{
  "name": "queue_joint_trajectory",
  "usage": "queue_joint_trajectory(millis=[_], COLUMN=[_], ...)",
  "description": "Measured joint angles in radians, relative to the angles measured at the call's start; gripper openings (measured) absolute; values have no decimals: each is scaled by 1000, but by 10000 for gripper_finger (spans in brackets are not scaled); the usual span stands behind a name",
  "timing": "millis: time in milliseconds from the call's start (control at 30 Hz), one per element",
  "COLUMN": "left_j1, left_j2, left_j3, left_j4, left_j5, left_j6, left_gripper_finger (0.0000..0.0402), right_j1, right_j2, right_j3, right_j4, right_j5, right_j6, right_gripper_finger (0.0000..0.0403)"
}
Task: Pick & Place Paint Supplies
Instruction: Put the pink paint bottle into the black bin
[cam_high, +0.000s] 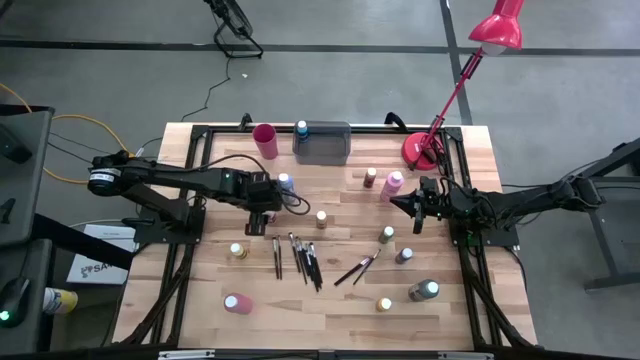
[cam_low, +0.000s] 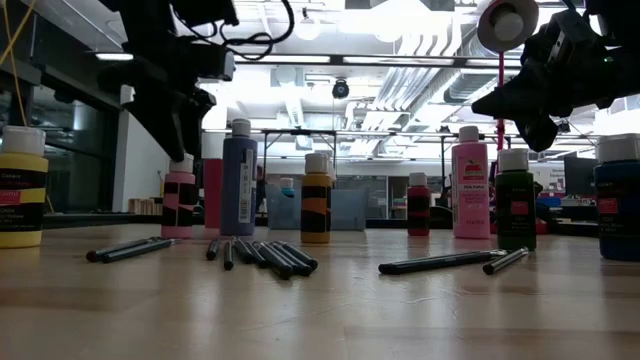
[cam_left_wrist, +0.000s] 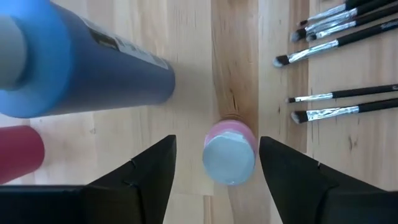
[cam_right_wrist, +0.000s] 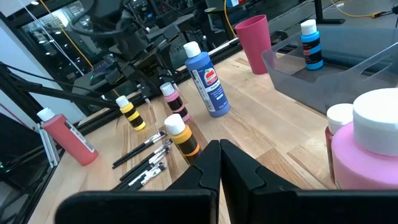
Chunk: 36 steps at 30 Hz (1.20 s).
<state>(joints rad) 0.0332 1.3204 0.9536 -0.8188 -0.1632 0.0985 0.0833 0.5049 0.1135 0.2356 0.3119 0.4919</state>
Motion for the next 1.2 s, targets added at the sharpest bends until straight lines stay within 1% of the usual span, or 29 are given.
queue_joint_trajectory(millis=[133,367,600,700,933,1200], left_j1=[8,6,6,6,6,6], left_j2=[19,16,16,18,37,35], left_j3=[1,1,1,1,0,1], left_j4=[3,-1,-14,-16,3,8], left_j5=[25,53,55,57,58,69], left_j6=[1,2,2,2,-6,-8], left_gripper_finger=[225,225,224,209,154,117], right_j1=[0,0,0,0,0,0], right_j2=[0,0,0,0,0,0], right_j3=[0,0,0,0,0,0], right_j4=[0,0,0,0,0,0], right_j5=[0,0,0,0,0,0], right_j6=[0,0,0,0,0,0], right_gripper_finger=[3,3,3,3,3,3])
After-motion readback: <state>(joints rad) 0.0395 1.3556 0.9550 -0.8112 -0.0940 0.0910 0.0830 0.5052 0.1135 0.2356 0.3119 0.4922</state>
